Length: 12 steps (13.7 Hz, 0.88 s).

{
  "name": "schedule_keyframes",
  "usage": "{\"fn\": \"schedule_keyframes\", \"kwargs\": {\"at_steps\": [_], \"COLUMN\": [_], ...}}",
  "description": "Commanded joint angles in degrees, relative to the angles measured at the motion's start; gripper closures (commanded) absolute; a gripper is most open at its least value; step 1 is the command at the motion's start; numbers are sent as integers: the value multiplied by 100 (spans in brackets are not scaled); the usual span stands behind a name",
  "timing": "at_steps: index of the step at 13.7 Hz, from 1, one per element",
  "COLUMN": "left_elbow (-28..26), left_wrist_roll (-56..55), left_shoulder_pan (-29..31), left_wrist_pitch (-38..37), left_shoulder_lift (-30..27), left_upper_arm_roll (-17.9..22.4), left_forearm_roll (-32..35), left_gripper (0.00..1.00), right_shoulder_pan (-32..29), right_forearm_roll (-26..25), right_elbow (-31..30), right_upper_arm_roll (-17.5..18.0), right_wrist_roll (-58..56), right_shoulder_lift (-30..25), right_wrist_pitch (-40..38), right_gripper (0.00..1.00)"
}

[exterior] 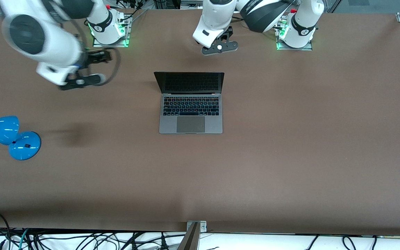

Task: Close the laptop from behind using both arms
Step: 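Move both grippers behind the laptop lid's back edge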

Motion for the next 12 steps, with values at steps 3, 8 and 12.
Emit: {"fn": "schedule_keyframes", "kwargs": {"at_steps": [3,8,12], "left_elbow": [-88,-431,-572], "left_wrist_roll": [-189,12,83], "left_shoulder_pan": [-17,36,185], "left_wrist_pitch": [292,521,872], "left_shoulder_lift": [435,506,742], "left_upper_arm_roll": [-24,37,55], "left_forearm_roll": [-8,19,256], "left_gripper": [100,100,100], "right_shoulder_pan": [542,1078,1140], "right_forearm_roll": [653,1172,1531], "right_elbow": [-102,-726,-911], "right_upper_arm_roll": [-12,40,287], "right_wrist_roll": [622,1581,1776], "right_shoulder_lift": [309,371,581], "right_wrist_pitch": [105,975,1081], "right_gripper": [0,72,100]}}
